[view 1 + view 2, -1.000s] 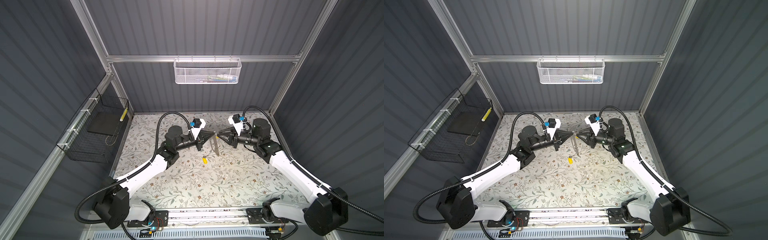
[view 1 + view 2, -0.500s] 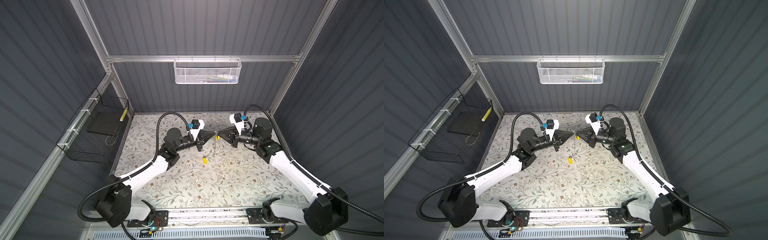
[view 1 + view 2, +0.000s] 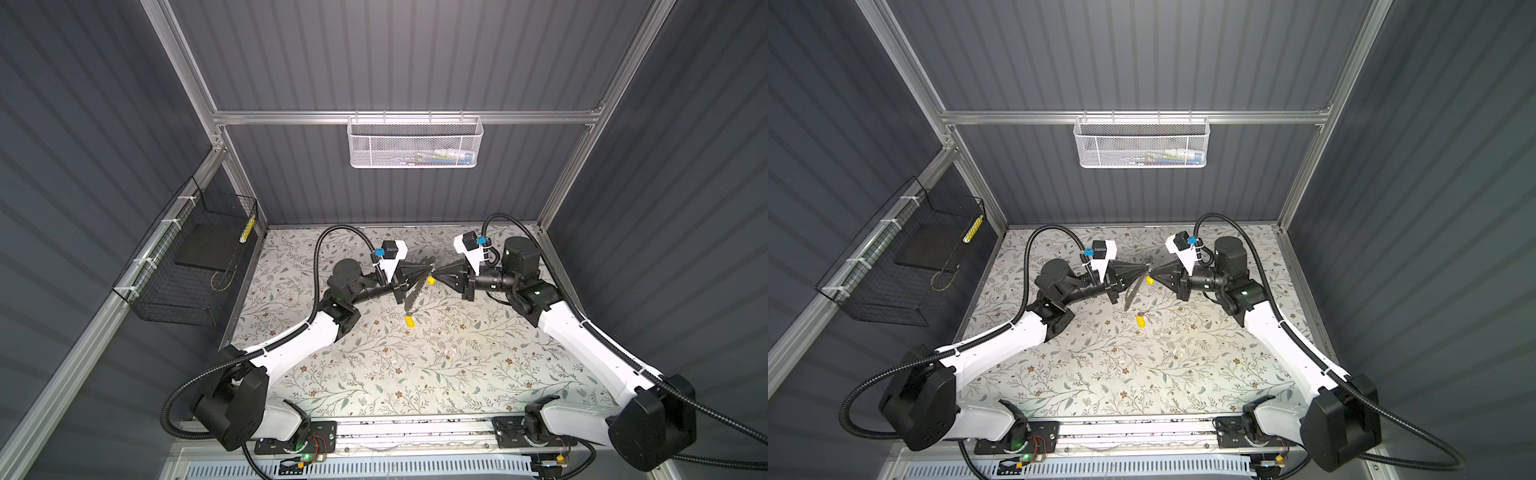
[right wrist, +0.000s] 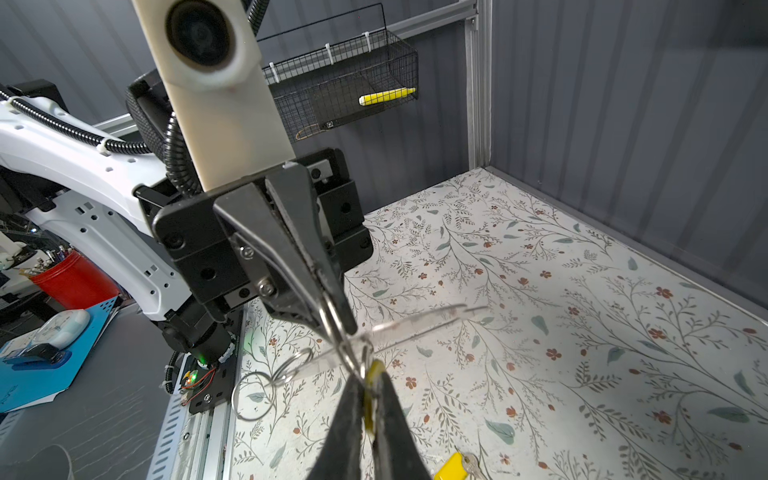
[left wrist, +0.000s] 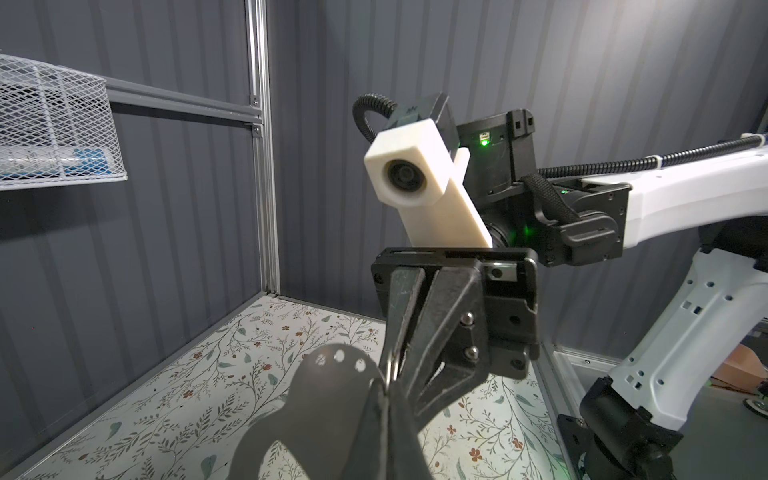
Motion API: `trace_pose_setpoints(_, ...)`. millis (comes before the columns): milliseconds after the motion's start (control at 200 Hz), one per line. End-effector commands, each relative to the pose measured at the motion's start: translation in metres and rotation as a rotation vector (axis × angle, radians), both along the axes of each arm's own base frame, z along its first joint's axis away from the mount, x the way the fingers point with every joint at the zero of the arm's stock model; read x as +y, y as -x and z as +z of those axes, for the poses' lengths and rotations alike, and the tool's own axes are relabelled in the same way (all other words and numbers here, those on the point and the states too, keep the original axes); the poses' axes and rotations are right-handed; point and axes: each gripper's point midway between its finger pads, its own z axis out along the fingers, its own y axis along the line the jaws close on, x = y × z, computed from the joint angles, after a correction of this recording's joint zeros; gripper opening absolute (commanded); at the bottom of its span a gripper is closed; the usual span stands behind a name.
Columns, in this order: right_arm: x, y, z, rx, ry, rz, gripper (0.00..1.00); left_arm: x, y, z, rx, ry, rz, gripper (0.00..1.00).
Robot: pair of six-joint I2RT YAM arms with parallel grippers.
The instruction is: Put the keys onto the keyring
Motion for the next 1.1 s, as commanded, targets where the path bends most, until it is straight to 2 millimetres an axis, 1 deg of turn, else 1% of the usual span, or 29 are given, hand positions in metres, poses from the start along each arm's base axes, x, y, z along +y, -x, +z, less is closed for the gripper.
trace_pose_setpoints(0, 0.009, 0.009, 0.010, -0.025, -0.004, 0.064, 0.08, -0.003, 0.004, 0.005, -0.014, 0.026, -0.025, 0.00)
trace_pose_setpoints(320, 0.020, 0.013, 0.012, -0.037, 0.025, 0.098, 0.07, -0.005, 0.004, 0.002, 0.008, 0.045, -0.044, 0.00)
trace_pose_setpoints(440, 0.020, 0.012, 0.010, -0.039, 0.040, 0.092, 0.08, -0.005, 0.005, 0.001, 0.012, 0.054, -0.052, 0.00)
trace_pose_setpoints(515, 0.017, 0.010, 0.008, -0.048, 0.054, 0.064, 0.13, -0.004, 0.006, 0.001, 0.011, 0.057, -0.050, 0.00)
trace_pose_setpoints(605, 0.011, 0.008, 0.008, -0.061, 0.065, 0.033, 0.25, -0.002, 0.007, 0.001, 0.008, 0.057, -0.044, 0.00)
trace_pose_setpoints(720, 0.000, 0.008, 0.010, -0.072, 0.069, 0.002, 0.33, -0.001, 0.008, 0.001, 0.006, 0.056, -0.041, 0.00)
trace_pose_setpoints(810, -0.007, 0.010, 0.013, -0.093, 0.070, -0.013, 0.35, -0.001, 0.008, 0.000, 0.006, 0.056, -0.038, 0.00)
trace_pose_setpoints(936, -0.014, 0.016, 0.021, -0.128, 0.070, -0.026, 0.36, 0.000, 0.008, -0.001, 0.006, 0.055, -0.040, 0.00)
trace_pose_setpoints(1096, -0.017, 0.018, 0.029, -0.155, 0.069, -0.031, 0.30, -0.001, 0.011, 0.000, 0.003, 0.059, -0.058, 0.00)
